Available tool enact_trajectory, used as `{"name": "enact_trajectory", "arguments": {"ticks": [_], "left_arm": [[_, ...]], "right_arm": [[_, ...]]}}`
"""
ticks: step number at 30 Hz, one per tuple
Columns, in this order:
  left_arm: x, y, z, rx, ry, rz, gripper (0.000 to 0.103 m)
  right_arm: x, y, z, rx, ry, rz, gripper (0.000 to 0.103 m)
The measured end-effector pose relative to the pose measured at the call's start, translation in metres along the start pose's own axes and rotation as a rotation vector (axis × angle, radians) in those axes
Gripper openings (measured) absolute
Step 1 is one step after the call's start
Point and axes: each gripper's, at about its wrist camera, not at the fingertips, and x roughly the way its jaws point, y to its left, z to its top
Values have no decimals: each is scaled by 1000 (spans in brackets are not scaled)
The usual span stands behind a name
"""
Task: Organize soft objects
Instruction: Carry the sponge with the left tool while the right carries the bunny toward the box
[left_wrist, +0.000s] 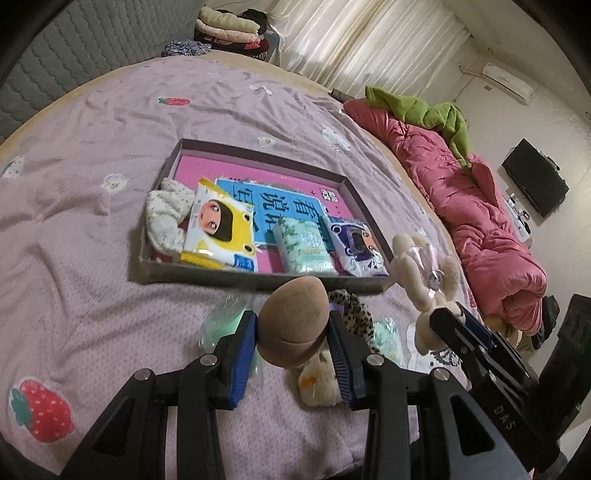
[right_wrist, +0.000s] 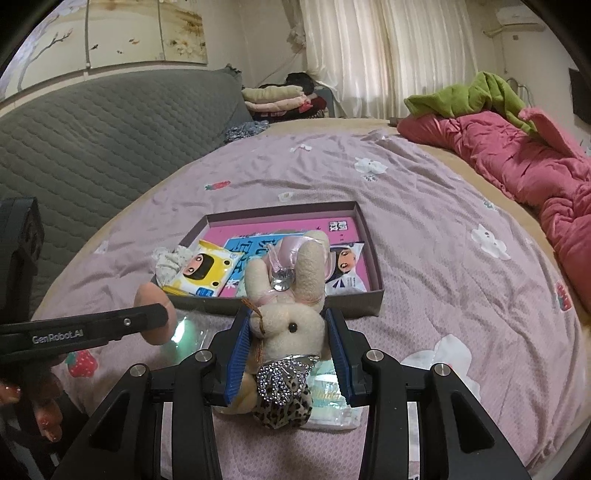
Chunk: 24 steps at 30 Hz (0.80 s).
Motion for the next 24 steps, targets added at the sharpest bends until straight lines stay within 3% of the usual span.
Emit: {"name": "enact_trajectory", "arguments": {"ticks": [24], "left_arm": [[36,0,53,38,-46,-7,39]], "right_arm": [[20,2,39,-45,-25,-97,42]]}}
